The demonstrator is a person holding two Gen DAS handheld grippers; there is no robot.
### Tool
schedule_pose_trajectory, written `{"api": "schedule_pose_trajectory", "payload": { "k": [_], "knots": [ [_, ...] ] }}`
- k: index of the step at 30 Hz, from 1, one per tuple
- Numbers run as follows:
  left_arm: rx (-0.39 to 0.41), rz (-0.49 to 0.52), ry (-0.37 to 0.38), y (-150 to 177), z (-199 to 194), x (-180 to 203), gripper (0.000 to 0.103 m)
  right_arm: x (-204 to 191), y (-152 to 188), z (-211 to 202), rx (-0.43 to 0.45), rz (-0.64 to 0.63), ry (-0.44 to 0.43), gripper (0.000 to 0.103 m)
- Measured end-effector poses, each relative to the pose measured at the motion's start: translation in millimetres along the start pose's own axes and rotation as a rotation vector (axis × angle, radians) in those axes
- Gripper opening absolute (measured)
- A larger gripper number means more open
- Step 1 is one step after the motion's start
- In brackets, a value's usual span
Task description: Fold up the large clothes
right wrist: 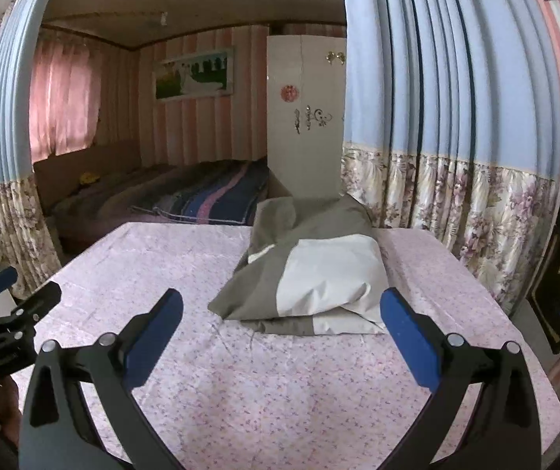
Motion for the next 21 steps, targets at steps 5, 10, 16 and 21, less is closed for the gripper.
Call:
{"api": "schedule_pose_trajectory", "payload": {
  "k": [5,10,16,21],
  "knots": [
    [-0.003,-0.007,0.032,0.3,11.4,4.7,0.1,6.4,6.1,17.3,-0.027,0.015,0.009,0.101],
    [-0.013,-0.005,0.008,3.9,27.9,3.2,0.1,10.2,13.1,34.6,-0.048,0.022,0.006,0.101],
    [-0.032,-0.003,0.015,4.0,41.3,3.7,0.1,10.8,17.5,50.0,-0.069,0.022,0.0,0.101],
    [-0.027,-0.003,0.012,2.9,46.2,5.2,0.1,9.1,19.3,55.9,-0.081,0.02,-0.011,0.101]
  ]
}}
Point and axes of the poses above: each gripper's, at about its wrist camera, not at the fingertips, and z roughly the way its jaws point, x to its right, y to its underside, the point moved 5 cm from there along z, roughly the way its jaws point, and after that the axes turned 11 degrees about y, right-handed, at the moved point
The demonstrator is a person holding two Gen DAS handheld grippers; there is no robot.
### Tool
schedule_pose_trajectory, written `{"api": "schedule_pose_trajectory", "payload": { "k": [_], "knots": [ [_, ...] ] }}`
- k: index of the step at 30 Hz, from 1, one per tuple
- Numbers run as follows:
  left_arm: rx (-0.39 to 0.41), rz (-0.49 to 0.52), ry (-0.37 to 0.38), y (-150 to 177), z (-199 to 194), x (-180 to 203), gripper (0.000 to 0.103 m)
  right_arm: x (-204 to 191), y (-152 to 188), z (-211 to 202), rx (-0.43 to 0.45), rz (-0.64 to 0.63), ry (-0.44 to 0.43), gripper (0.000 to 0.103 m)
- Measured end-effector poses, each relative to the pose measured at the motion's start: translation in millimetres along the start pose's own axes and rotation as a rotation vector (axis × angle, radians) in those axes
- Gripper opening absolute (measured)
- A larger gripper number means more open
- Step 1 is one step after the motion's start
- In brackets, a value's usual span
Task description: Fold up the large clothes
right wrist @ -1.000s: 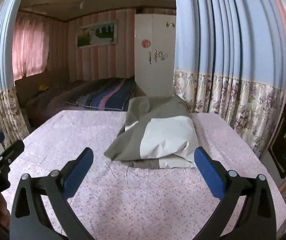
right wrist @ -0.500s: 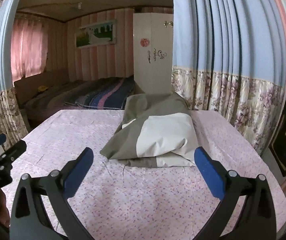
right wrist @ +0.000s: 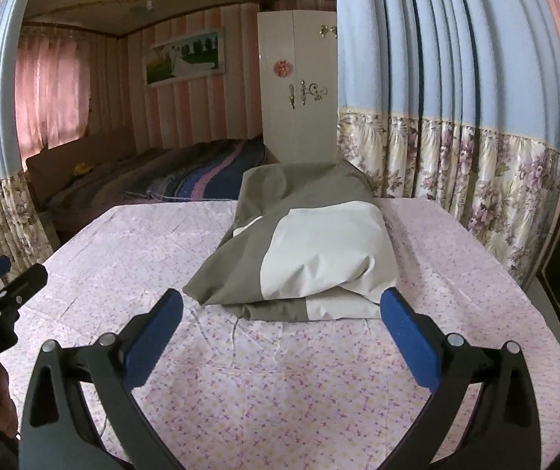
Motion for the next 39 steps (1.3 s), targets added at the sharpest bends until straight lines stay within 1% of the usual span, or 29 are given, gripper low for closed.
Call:
{"api": "schedule_pose_trajectory", "payload": {
  "k": [13,20,23,29,35,39],
  "knots": [
    [-0.007,0.009,-0.024,-2.6,6.3,-0.9,0.1,3.2,-2.3,4.1,-0.003,0.007,0.005,0.101],
    [-0.006,0.03,-0.044,-2.2,5.1,1.0,0.1,3.4,-2.6,4.3,-0.004,0.007,0.006,0.101],
    [-0.01,0.025,-0.041,-2.1,5.0,1.5,0.1,5.0,-3.7,4.6,-0.006,0.007,0.007,0.101],
    [-0.004,0.02,-0.06,-1.2,2.4,-1.8,0.1,5.4,-3.7,4.9,-0.006,0.006,0.005,0.101],
    [-0.011,0.01,-0.056,-1.3,3.8,-5.5,0.1,6.2,-4.2,4.8,-0.007,0.007,0.009,0.101],
    [-0.014,0.019,-0.079,0.3,4.7,-6.9,0.1,4.8,-2.9,5.2,-0.006,0.002,0.016,0.101]
  ]
}}
Point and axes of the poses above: each gripper's, at about its wrist camera, not at the fingertips, and z roughly the way its jaws point, x to its right, y to its underside, the point moved 5 cm from there along z, roughly the way its jaws point, and after that the axes turned 11 degrees about y, right-handed, at the moved point
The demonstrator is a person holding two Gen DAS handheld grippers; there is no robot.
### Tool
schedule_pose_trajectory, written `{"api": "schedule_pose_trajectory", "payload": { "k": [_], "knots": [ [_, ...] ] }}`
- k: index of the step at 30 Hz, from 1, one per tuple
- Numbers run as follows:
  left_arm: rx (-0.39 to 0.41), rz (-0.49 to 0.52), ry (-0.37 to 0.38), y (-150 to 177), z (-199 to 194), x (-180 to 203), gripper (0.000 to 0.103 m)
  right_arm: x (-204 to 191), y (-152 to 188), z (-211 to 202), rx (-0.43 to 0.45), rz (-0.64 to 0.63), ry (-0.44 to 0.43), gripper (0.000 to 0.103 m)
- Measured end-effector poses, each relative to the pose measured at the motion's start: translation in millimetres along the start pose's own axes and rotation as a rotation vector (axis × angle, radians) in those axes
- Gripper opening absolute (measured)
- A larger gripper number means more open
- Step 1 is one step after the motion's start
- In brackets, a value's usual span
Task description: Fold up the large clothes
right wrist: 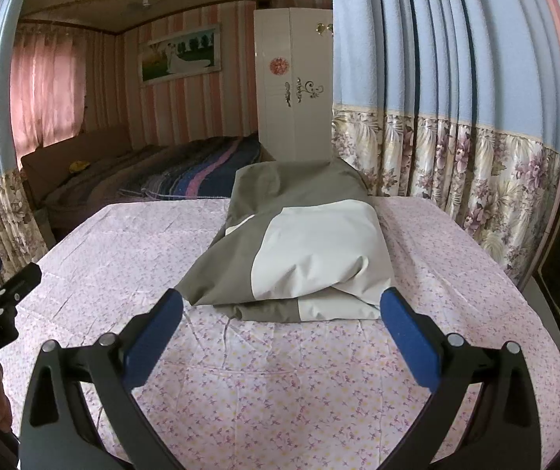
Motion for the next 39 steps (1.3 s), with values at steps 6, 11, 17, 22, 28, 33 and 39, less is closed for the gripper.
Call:
{"api": "schedule_pose_trajectory", "payload": {
  "k": [6,11,17,22,28,33,39],
  "knots": [
    [-0.01,-0.004,0.006,1.6,2.7,-0.6,0.1,-3.0,2.6,1.4,-0.006,-0.013,-0.003,0.101],
    [-0.018,0.002,0.004,2.3,5.9,0.5,0.1,-1.6,4.6,3.4,-0.009,-0.006,-0.008,0.101],
    [-0.006,0.009,-0.007,2.1,5.3,0.4,0.1,-6.4,5.7,8.9,-0.015,-0.015,-0.015,0.101],
    [0.025,0.03,-0.028,0.8,2.0,1.3,0.1,-11.2,7.0,9.2,-0.013,-0.028,-0.019,0.101],
    [0.012,0.032,-0.027,1.5,6.9,0.9,0.1,-11.5,7.2,9.3,-0.016,-0.023,-0.016,0.101],
    [-0.015,0.003,-0.011,7.7,17.9,-3.6,0.1,-12.5,7.4,11.2,-0.014,-0.032,-0.022,0.101],
    [-0.038,0.027,-0.014,15.0,28.2,-2.6,0.1,-12.3,9.5,18.2,-0.026,-0.04,-0.023,0.101]
  ]
}}
Point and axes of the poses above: each gripper's, at about its wrist camera, not at the fingertips, and z roughly the way its jaws point, x to its right, y to its underside, the point moved 5 cm from there along z, roughly the way its jaws point, and after that the axes turned 11 degrees about y, right-handed, at the moved point
